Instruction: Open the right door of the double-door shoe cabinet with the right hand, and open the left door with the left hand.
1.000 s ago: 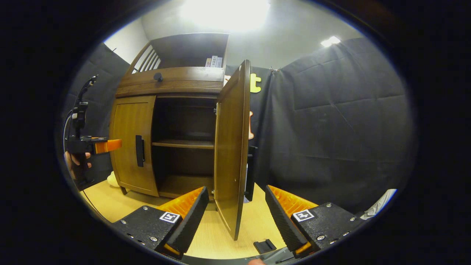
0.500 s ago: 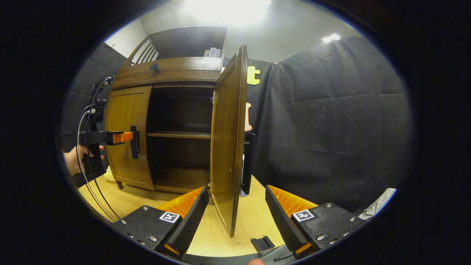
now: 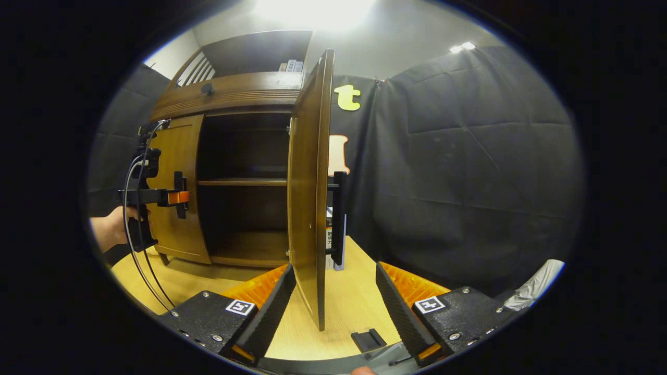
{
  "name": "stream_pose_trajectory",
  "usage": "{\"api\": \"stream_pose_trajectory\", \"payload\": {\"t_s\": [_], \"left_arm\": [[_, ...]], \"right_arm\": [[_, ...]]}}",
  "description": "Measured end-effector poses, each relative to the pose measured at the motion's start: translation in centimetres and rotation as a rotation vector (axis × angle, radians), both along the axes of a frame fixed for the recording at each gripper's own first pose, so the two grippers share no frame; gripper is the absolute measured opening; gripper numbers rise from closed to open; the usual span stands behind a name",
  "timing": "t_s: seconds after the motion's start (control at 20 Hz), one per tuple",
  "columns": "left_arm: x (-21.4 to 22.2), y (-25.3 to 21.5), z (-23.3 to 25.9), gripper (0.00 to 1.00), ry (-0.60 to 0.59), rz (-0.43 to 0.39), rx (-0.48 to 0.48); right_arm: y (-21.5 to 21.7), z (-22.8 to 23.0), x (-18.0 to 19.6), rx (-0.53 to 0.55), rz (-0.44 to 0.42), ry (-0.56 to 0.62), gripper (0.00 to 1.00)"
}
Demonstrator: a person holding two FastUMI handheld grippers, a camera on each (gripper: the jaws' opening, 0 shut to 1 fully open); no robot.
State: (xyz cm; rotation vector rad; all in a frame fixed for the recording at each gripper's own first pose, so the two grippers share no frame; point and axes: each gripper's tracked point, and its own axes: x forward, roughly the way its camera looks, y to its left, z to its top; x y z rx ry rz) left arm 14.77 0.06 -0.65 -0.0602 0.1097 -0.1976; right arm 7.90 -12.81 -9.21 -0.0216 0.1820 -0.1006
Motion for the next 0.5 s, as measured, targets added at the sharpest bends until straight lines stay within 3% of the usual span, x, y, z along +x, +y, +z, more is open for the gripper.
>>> {"api": "stream_pose_trajectory", "payload": {"t_s": [0.15, 0.2, 0.4, 0.5], "left_arm": [[0.8, -0.1, -0.8, 0.62, 0.022, -0.008, -0.01], [0.5, -1.2, -0.8, 0.75, 0.025, -0.056, -0.043], [0.3, -1.0, -0.8, 0.27, 0.021, -0.008, -0.007], [0.0, -1.0, -0.5, 0.22, 0.02, -0.009, -0.018]], "right_arm": [[0.2, -0.3, 0.1, 0.008, 0.004, 0.006, 0.95], [0.3, -0.3, 0.1, 0.01, 0.007, 0.006, 0.95], [0.8, 0.2, -0.4, 0.01, 0.02, -0.01, 0.95], [1.1, 0.4, -0.6, 0.019, 0.023, -0.02, 0.95]]}}
